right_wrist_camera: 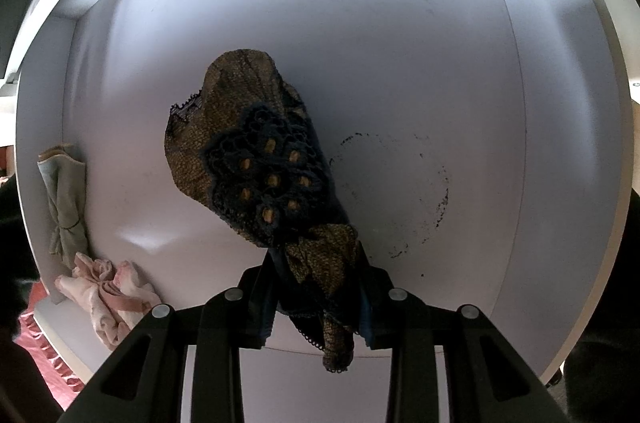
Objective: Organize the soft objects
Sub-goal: 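Carry the cream beanie into the gold box and open the left tool, then return the left tool to the shelf toward the grey-green sock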
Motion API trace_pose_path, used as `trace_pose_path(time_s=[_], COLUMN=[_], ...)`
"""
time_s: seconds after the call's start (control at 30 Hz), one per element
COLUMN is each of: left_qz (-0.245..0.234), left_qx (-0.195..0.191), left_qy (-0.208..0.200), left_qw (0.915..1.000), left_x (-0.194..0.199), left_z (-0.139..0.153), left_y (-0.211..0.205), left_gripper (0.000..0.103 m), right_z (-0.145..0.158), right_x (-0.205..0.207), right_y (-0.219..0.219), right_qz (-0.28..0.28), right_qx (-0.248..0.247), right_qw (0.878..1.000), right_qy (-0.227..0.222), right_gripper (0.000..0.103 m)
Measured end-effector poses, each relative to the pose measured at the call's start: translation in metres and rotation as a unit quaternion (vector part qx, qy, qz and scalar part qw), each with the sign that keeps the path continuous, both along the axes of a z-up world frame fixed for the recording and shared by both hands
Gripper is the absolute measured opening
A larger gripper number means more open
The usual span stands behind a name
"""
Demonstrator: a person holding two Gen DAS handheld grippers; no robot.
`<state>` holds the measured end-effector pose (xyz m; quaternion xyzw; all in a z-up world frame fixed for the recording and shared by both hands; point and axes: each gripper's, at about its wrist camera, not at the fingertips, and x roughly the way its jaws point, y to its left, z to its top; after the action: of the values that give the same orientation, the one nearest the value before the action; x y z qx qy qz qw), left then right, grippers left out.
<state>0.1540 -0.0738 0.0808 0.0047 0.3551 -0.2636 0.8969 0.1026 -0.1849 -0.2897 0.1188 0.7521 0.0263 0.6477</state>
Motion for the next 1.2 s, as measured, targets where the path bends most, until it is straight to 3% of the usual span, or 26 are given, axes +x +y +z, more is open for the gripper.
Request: trace_pose_path(time_s=[0.27, 0.5, 0.67, 0.9, 1.2], left_qz=[-0.020, -0.030, -0.029, 0.022, 0.113], left_qx=[0.025, 0.047, 0.091, 0.106, 0.070], left_qy=[-0.017, 0.039, 0.079, 0.145, 0.249], left_qw=[0.9993, 0.9976, 0.9922, 0.9835, 0.9593], left_x=[-0.043, -0.059, -0.061, -0.039, -0.011], left_z=[-0.027, -0.082, -0.124, -0.162, -0.210], left_y=[-0.004, -0.012, -0.016, -0.001, 0.041], left_gripper=[0.085, 0.085, 0.085, 0.085, 0.085], right_z=[0.001, 0.001, 0.001, 0.001, 0.001], right_x=[0.000, 0.000, 0.000, 0.000, -0.001], right_y=[0.000, 0.001, 0.001, 0.002, 0.001], right_qz=[0.001, 0.002, 0.003, 0.002, 0.000], right_qx=[0.000, -0.001, -0.001, -0.001, -0.001], right_qw=[1.000, 1.000, 1.000, 1.000, 1.000], right_qy=[-0.001, -0.001, -0.002, -0.001, 0.000], right_gripper=[0.032, 0.032, 0.032, 0.032, 0.032])
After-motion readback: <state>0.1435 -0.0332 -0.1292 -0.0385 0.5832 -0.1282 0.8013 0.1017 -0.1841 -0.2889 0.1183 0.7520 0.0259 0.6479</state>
